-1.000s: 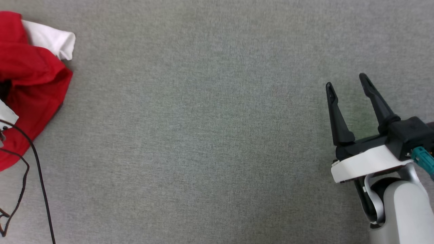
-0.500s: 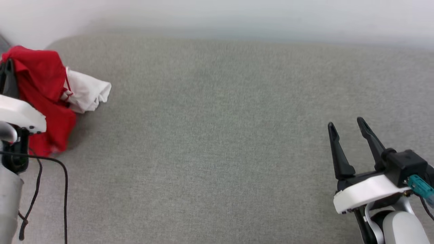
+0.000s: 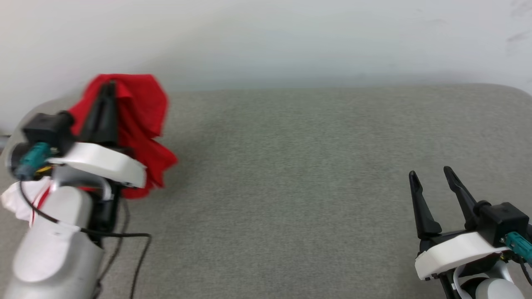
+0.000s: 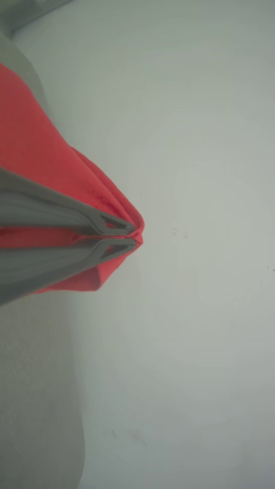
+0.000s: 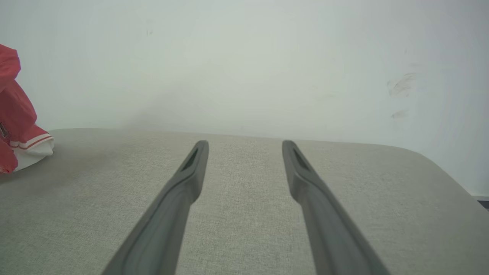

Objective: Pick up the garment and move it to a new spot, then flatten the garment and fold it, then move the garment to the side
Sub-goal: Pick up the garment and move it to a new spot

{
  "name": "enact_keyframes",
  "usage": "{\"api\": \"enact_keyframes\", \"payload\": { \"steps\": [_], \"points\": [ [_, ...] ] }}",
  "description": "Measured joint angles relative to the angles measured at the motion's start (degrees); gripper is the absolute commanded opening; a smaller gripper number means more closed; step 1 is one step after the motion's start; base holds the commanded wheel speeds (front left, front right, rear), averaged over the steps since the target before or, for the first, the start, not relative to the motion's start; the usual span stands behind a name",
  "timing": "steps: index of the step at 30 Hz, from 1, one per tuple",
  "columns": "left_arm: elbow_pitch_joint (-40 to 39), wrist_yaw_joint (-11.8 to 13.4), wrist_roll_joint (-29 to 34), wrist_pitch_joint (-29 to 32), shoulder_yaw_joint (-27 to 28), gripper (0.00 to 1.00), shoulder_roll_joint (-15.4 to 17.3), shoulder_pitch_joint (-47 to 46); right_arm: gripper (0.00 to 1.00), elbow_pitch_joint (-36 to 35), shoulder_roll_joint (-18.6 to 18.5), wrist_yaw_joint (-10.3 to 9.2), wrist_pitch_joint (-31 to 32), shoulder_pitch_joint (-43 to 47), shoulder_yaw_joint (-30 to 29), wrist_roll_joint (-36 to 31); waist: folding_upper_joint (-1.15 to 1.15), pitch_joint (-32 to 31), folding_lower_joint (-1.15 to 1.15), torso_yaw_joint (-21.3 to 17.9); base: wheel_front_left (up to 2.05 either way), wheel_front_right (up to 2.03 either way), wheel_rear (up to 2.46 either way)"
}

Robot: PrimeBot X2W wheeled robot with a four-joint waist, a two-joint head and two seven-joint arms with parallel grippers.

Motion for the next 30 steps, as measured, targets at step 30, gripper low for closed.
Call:
{"api": "enact_keyframes", "payload": {
  "steps": [30],
  "points": [
    [-9.35,-8.42,4.85,10.45,-33.18,0.00,-11.35,11.00,1.00,-3.07,-0.02,-0.01,-1.44,-2.21,-1.36,1.36,0.00,12.46,0.02,-7.27,0.00,0.00,0.00]
  ]
}}
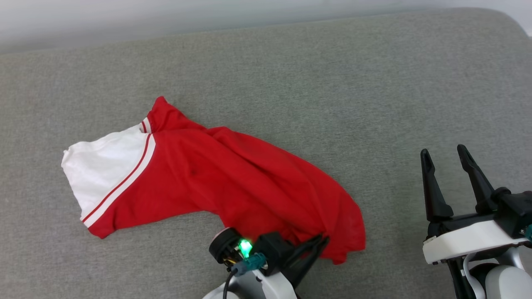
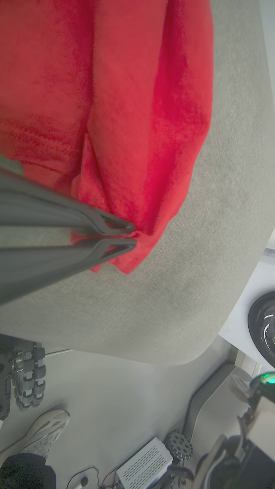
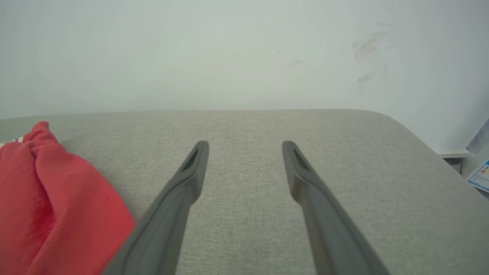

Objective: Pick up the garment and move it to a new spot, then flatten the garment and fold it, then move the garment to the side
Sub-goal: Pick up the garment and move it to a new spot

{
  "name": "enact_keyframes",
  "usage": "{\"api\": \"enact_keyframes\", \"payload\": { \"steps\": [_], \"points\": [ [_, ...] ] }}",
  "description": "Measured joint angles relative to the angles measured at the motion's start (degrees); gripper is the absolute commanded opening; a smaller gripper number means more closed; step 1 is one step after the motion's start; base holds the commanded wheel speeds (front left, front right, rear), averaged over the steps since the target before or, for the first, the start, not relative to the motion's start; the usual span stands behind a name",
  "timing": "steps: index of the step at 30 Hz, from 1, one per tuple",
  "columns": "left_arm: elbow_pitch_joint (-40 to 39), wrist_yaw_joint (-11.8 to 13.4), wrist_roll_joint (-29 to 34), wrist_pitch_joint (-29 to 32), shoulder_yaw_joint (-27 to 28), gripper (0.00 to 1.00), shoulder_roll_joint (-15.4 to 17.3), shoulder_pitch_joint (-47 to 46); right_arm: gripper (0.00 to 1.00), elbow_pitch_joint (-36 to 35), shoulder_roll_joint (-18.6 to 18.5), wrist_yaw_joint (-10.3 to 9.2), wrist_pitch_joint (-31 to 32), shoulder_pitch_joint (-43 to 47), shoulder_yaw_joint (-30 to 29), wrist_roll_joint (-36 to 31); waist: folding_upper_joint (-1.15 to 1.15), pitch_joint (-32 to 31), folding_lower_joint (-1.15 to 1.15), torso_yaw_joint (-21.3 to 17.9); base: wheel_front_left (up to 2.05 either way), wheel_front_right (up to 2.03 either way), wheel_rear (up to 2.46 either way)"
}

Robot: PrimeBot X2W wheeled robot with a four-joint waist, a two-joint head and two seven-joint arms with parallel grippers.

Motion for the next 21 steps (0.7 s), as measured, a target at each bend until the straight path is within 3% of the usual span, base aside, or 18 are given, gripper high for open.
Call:
{"api": "enact_keyframes", "payload": {
  "steps": [2,3,4,5,8,12,21],
  "points": [
    [0.64,-0.40,0.01,-0.08,-1.15,0.05,-0.09,0.03,1.00,0.36,0.00,0.01,-0.15,-0.18,-0.05,-0.01,0.00,0.41,0.00,0.56,0.00,0.00,0.00],
    [0.88,-0.49,-0.02,-0.31,-1.54,0.33,-0.20,0.03,1.00,0.56,0.00,0.01,-0.16,-0.29,-0.03,-0.01,0.00,0.40,0.00,0.86,0.00,0.00,0.00],
    [0.98,-0.67,-0.14,-0.87,-1.68,0.71,-0.32,0.01,1.00,0.74,0.00,0.01,-0.18,-0.32,-0.02,-0.04,0.00,0.19,0.00,1.09,0.00,0.00,0.00],
    [0.99,-0.74,-0.15,-1.37,-1.81,0.98,-0.43,-0.15,1.00,0.92,0.00,0.01,-0.19,-0.32,-0.02,-0.10,0.00,-0.15,0.00,1.26,0.00,0.00,0.00],
    [0.73,-0.67,0.14,-3.37,-1.63,1.00,-1.09,-0.95,1.00,1.65,0.00,0.01,-0.15,-0.28,-0.18,-0.37,0.00,-1.67,0.00,1.85,0.00,0.00,0.00],
    [-0.18,1.29,0.33,-6.53,0.49,1.00,-1.87,-1.54,1.00,2.22,0.00,0.00,0.27,0.03,-0.23,-0.59,0.00,-4.40,0.00,2.90,0.00,0.00,0.00],
    [-1.02,8.28,-0.86,-10.74,8.36,1.00,-1.71,-1.01,1.00,2.82,0.00,0.01,1.45,2.25,-0.35,-0.74,0.00,-10.14,-0.01,5.60,0.00,0.00,0.00]
  ]
}}
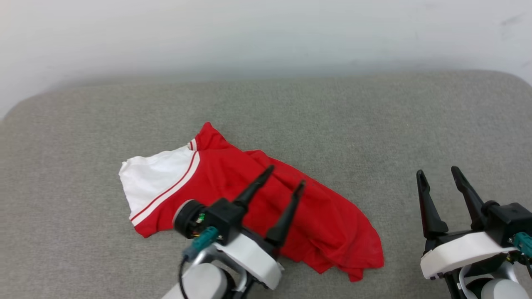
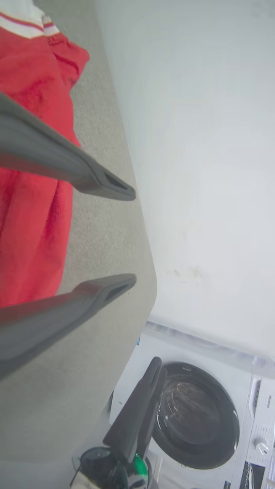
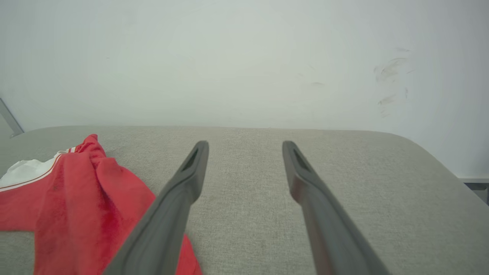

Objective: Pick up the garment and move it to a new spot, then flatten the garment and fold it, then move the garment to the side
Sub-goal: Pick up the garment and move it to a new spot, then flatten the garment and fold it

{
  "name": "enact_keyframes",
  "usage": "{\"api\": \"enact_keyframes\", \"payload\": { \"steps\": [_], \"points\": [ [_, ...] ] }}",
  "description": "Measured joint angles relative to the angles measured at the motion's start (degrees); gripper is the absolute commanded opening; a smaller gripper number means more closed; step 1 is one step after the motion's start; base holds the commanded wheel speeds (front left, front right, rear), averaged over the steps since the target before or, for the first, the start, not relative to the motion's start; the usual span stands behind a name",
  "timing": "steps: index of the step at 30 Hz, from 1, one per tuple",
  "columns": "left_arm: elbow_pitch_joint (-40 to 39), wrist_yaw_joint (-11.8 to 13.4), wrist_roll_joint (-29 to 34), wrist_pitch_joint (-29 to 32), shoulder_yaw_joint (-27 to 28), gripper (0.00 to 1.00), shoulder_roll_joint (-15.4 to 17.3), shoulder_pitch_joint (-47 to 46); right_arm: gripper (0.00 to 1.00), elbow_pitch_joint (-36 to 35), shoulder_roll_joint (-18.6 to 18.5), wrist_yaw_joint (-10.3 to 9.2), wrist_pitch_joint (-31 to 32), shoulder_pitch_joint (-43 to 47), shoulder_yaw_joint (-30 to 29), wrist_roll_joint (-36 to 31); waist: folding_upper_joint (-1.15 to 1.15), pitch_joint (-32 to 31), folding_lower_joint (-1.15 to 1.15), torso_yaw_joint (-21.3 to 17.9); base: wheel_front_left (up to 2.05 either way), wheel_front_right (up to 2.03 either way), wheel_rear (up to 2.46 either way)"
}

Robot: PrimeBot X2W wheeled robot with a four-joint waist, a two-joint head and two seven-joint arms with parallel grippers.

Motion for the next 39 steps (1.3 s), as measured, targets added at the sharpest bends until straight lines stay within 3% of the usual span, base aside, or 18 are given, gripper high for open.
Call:
{"api": "enact_keyframes", "payload": {
  "steps": [10,15,24,39],
  "points": [
    [0.63,7.58,-1.35,-1.45,11.62,1.00,3.42,5.56,1.00,-0.52,-0.01,0.00,1.41,2.47,-0.12,0.51,0.00,-4.13,0.00,1.85,0.00,0.00,0.00],
    [-0.08,9.61,-1.46,-1.55,17.13,1.00,5.71,9.33,1.00,-0.56,0.01,0.00,1.53,3.97,-0.23,1.14,0.00,-5.40,0.00,2.23,0.00,0.00,0.00],
    [-1.46,10.21,-1.78,-1.66,21.50,1.00,7.80,14.88,1.00,-0.43,0.00,-0.01,1.94,5.21,0.09,1.74,0.00,-6.52,0.00,1.88,0.00,0.00,0.00],
    [-1.49,9.48,-1.83,-1.66,20.75,1.00,7.71,14.49,1.00,3.30,0.00,-0.01,3.64,4.82,-1.34,3.33,0.00,-5.75,0.00,3.04,0.00,0.00,0.00]
  ]
}}
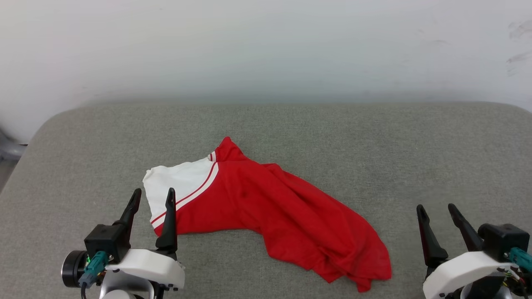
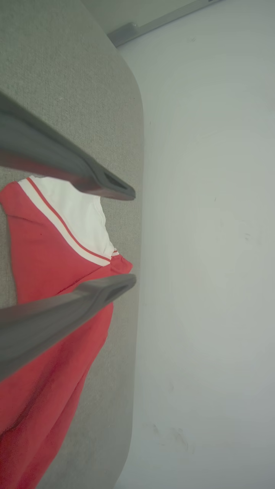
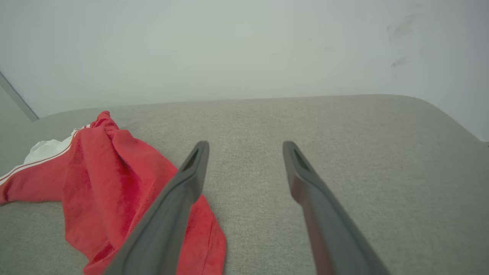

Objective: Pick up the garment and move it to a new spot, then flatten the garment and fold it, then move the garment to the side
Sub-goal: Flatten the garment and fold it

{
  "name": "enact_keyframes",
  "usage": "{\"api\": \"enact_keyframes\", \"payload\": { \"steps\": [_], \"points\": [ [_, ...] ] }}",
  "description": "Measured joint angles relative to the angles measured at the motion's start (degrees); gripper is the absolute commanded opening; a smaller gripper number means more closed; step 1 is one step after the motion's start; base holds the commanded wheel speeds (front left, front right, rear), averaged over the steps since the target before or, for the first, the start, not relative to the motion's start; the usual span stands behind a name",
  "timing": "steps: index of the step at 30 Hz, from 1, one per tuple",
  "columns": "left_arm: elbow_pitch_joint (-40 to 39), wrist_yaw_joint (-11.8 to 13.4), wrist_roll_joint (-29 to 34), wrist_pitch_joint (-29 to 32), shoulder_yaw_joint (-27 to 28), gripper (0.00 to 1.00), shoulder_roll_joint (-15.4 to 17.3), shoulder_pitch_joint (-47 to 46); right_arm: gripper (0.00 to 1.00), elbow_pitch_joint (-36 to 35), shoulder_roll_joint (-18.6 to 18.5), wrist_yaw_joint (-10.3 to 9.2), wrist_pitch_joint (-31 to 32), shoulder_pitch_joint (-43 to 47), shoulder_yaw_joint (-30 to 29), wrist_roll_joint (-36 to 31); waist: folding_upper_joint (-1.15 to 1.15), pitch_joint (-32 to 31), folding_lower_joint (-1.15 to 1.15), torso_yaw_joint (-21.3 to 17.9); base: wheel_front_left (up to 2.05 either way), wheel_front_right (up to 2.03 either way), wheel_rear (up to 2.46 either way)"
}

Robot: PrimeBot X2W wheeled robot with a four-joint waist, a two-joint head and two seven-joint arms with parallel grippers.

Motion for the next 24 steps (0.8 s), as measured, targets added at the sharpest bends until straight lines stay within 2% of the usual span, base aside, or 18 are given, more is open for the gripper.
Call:
{"api": "enact_keyframes", "payload": {
  "steps": [4,11,15,18,24],
  "points": [
    [-0.91,-0.47,0.37,0.00,-0.10,1.00,-0.13,-1.48,1.00,4.63,-0.01,0.00,5.52,-3.29,-0.38,2.64,0.00,1.72,0.00,1.03,0.00,0.00,0.00],
    [-2.92,-1.76,1.00,0.00,1.21,1.00,-0.78,-4.26,1.00,10.68,-0.02,0.00,19.97,-14.90,1.24,0.96,0.00,6.49,0.01,3.60,0.00,0.00,0.00],
    [-3.13,-3.05,1.80,0.00,1.66,1.00,-1.68,-5.60,1.00,13.43,-0.45,0.00,29.49,-22.47,5.65,1.37,0.00,8.87,0.01,5.71,0.00,0.00,0.00],
    [-3.05,-4.11,2.32,0.00,2.01,1.00,-2.94,-6.53,1.00,16.10,-2.20,0.01,36.13,-27.35,9.00,3.27,0.00,10.44,0.01,7.35,0.00,0.00,0.00],
    [-2.38,-6.60,3.67,0.00,2.91,1.00,-5.19,-8.68,1.00,20.69,-5.45,0.01,42.34,-34.98,16.37,5.64,0.00,13.42,0.01,10.45,0.00,0.00,0.00]
  ]
}}
